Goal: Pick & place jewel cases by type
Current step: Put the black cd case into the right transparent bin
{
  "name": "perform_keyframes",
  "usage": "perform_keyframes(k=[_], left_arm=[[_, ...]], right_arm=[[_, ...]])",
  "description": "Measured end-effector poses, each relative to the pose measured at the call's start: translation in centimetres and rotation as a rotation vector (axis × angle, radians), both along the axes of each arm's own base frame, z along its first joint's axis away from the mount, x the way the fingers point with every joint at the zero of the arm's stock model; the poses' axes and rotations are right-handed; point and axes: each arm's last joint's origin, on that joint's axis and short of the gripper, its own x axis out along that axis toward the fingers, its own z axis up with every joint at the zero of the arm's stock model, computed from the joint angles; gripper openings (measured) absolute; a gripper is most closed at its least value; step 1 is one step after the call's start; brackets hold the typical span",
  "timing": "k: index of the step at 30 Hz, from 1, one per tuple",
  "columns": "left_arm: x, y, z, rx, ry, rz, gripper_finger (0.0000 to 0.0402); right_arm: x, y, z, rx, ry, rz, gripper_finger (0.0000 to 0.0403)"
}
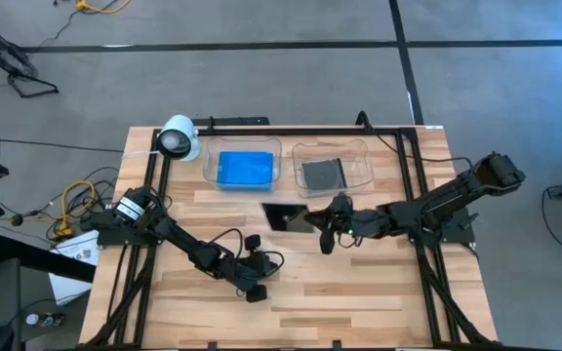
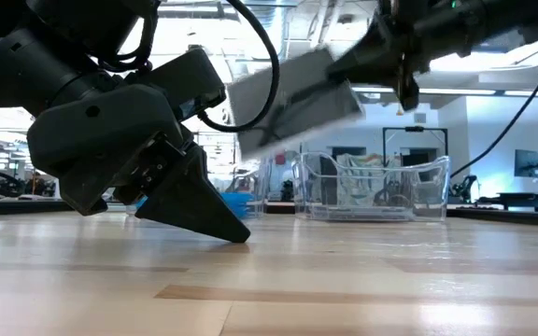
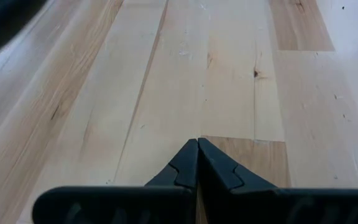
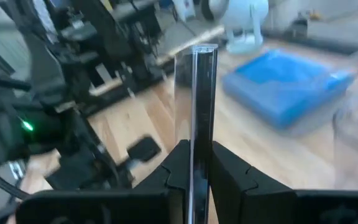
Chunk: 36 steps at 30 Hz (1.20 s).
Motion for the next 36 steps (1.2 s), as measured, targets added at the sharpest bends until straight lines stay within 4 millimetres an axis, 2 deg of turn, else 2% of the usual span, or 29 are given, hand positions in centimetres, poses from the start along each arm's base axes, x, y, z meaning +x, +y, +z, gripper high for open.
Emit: perform_keyframes(k=[8, 17, 23, 28, 36], left_arm=[[0.0, 0.0, 0.0, 0.006, 0.001, -0.006, 0.0000], [0.0, 0.0, 0.0, 0.006, 0.002, -0.010, 0.0000], [0.0, 0.0, 0.0, 0.006, 0.002, -0.009, 0.0000], [0.0, 0.0, 0.0, 0.006, 0.002, -0.009, 0.0000], [0.0, 0.0, 0.0, 0.004, 0.002, -0.007, 0.0000]], right_arm=[[-3.0, -1.7, 3.4, -0.050, -0.014, -0.049, 0.0042], [-6.8, -3.2, 5.2, -0.121, 0.031, -0.207, 0.0039], [-9.2, -4.3, 5.5, -0.138, 0.078, -0.344, 0.0038], [-10.0, -5.5, 5.1, -0.115, 0.124, -0.423, 0.0036], [-9.5, -7.0, 4.6, -0.089, 0.165, -0.471, 0.0041]])
